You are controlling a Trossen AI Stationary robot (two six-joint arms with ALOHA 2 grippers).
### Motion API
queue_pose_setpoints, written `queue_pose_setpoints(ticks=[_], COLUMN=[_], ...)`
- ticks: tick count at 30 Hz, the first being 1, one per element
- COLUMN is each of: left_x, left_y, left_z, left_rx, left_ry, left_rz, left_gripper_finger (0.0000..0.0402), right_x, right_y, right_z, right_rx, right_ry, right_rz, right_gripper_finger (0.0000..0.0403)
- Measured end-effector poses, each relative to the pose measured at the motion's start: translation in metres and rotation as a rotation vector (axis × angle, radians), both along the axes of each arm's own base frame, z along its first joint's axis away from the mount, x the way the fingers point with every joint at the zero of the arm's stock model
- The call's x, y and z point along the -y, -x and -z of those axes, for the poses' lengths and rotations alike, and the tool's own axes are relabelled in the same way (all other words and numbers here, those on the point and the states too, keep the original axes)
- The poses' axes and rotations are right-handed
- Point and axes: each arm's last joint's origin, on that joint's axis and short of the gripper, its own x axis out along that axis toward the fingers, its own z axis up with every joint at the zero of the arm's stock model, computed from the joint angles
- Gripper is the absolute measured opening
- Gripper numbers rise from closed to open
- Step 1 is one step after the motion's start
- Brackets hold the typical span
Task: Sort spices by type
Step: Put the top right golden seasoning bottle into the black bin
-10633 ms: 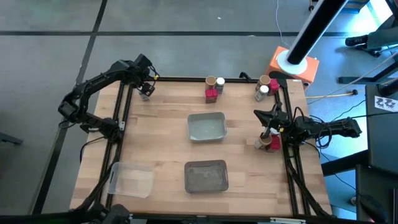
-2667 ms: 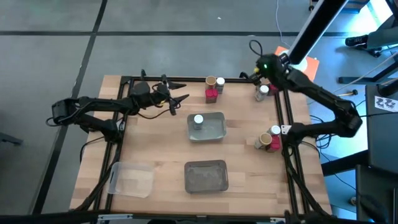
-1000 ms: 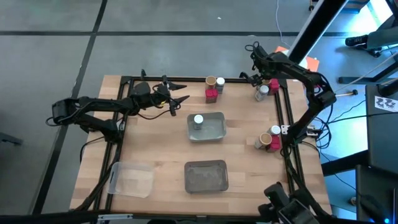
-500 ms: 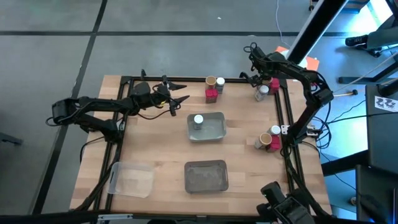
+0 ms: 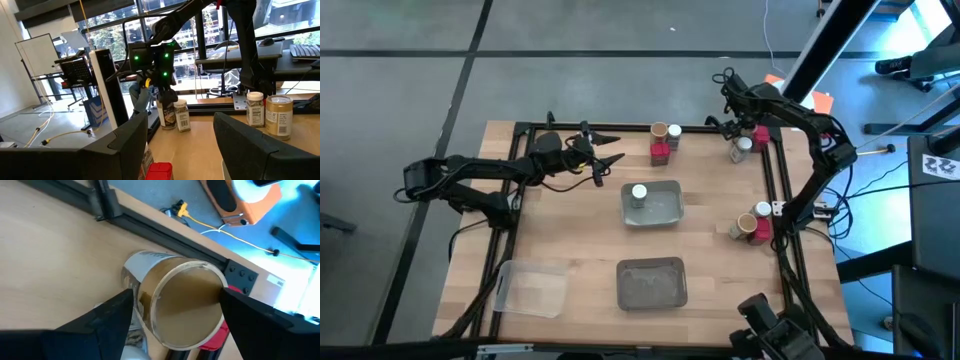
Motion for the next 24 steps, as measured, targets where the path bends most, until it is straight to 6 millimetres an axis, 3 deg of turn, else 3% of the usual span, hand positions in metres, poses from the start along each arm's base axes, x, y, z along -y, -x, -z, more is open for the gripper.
queue_pose_setpoints(ticks=[7, 12, 24], left_x=[0.000, 0.000, 0.000], left_y=[0.000, 0.000, 0.000], left_z=[0.000, 0.000, 0.001], left_rx=[0.000, -0.001, -0.010], left_ry=[0.000, 0.000, 0.005], left_rz=[0.000, 0.000, 0.000], left_gripper_finger=[0.0217, 0.0217, 0.0217], right_x=[-0.010, -0.012, -0.015], right_y=[-0.019, -0.021, -0.020], right_z=[-0.024, -0.040, -0.041], right_rx=[0.108, 0.084, 0.064], right_ry=[0.027, 0.036, -0.023], right_rz=[-0.074, -0.079, -0.181], right_gripper_finger=[0.0293, 0.0293, 0.0298])
